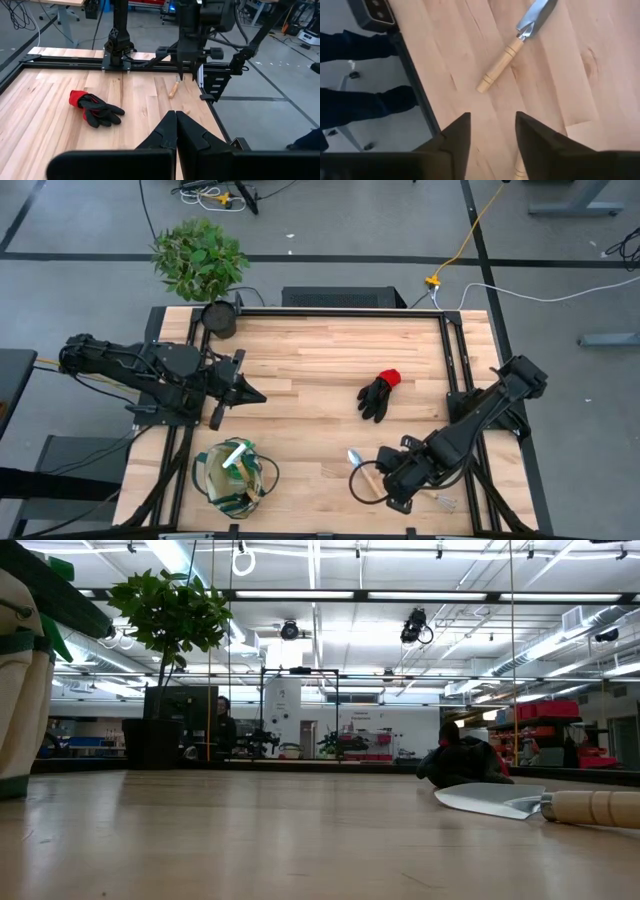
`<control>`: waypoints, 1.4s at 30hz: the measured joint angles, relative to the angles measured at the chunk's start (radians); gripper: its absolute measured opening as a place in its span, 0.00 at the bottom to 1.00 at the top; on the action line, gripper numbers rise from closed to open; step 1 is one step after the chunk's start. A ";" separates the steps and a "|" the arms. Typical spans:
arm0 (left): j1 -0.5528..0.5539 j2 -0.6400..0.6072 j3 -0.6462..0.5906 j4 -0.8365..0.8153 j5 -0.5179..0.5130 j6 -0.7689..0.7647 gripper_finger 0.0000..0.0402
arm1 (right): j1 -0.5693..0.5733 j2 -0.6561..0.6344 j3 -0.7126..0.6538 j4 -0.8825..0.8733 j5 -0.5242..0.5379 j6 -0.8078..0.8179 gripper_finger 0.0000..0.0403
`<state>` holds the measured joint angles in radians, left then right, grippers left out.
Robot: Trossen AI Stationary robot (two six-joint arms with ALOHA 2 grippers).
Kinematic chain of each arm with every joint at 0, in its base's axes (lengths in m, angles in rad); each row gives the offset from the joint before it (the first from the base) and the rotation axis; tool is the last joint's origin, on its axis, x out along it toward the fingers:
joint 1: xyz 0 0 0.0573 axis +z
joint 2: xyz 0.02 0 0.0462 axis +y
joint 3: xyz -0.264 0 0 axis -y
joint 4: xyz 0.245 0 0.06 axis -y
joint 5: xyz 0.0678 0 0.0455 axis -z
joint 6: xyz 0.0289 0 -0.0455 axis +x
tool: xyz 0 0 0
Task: Pick & Place Garden tools in Gardening bag
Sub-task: Put the trowel into the gardening bag
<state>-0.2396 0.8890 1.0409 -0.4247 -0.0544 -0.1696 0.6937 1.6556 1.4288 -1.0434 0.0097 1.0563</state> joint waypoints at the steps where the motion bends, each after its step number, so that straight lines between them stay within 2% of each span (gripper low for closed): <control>1: 0.000 0.000 0.000 -0.001 0.000 0.000 0.01 | 0.000 0.008 0.000 0.004 0.000 0.010 0.40; 11: 0.000 0.000 0.000 -0.001 0.024 -0.001 0.01 | -0.021 0.087 0.000 0.087 -0.002 0.088 0.62; 19: 0.000 0.000 0.000 -0.001 0.033 -0.002 0.01 | -0.063 0.145 0.000 0.110 -0.014 0.144 0.73; 42: 0.000 0.000 0.000 -0.008 0.033 -0.002 0.01 | -0.082 0.336 0.000 0.159 0.009 0.220 0.75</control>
<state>-0.2394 0.8889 1.0409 -0.4329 -0.0212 -0.1719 0.6113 1.9916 1.4284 -0.8841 0.0185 1.2760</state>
